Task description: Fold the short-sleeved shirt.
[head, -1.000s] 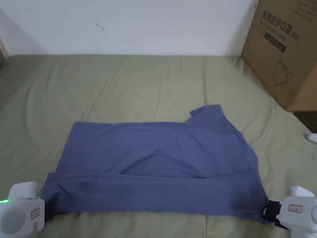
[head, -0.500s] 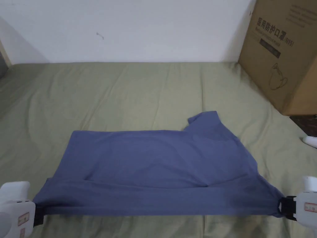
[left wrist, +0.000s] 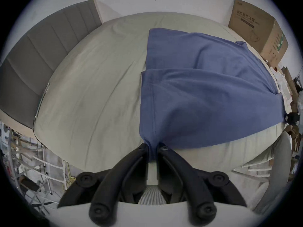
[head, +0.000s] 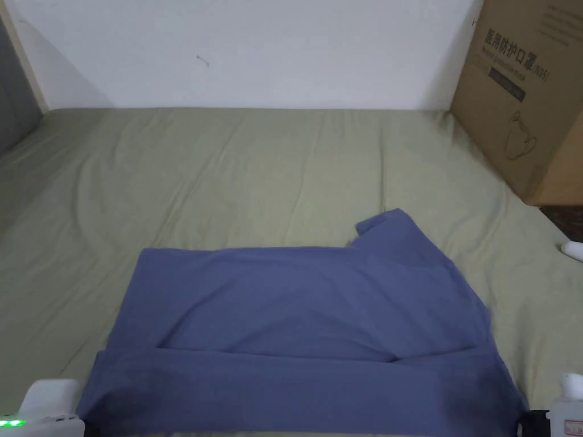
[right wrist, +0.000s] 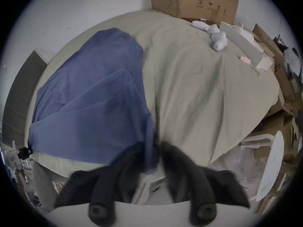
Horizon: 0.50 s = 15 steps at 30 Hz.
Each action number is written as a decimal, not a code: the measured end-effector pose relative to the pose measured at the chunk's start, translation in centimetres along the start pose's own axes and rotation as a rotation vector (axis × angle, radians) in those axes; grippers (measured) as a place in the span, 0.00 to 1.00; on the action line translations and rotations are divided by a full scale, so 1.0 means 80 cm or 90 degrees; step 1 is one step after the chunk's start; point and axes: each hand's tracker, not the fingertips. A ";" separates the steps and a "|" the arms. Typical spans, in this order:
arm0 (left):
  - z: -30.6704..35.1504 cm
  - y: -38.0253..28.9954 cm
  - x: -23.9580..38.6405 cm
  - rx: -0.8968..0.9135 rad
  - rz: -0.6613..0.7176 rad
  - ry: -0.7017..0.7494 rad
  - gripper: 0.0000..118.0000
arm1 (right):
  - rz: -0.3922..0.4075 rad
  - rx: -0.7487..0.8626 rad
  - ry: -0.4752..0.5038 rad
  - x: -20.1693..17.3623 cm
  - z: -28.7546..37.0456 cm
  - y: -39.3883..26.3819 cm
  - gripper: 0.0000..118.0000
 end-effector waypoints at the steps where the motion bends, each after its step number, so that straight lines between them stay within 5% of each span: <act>1: 0.004 0.002 -0.001 0.004 0.004 -0.002 0.62 | 0.016 0.004 -0.017 0.002 0.003 0.005 0.63; 2: 0.009 0.007 -0.002 0.002 0.006 0.000 0.72 | 0.023 0.016 -0.019 0.003 0.010 0.008 0.63; 8: 0.054 0.048 -0.002 0.078 0.071 -0.044 0.71 | 0.007 0.085 0.045 -0.008 0.060 0.052 0.62; 9: 0.058 0.058 0.000 0.080 0.080 -0.052 0.66 | 0.018 0.095 0.050 -0.014 0.065 0.060 0.60; 11: 0.064 0.072 0.013 0.100 0.082 -0.069 0.19 | 0.042 0.113 0.057 -0.029 0.069 0.074 0.38; 12: 0.058 0.079 0.018 0.100 0.080 -0.065 0.00 | 0.045 0.112 0.057 -0.036 0.065 0.081 0.19; 13: 0.051 0.083 0.022 0.102 0.082 -0.057 0.00 | 0.043 0.111 0.057 -0.041 0.059 0.085 0.00; 15: 0.032 0.089 0.032 0.085 0.086 -0.056 0.00 | 0.044 0.110 0.067 -0.050 0.042 0.086 0.00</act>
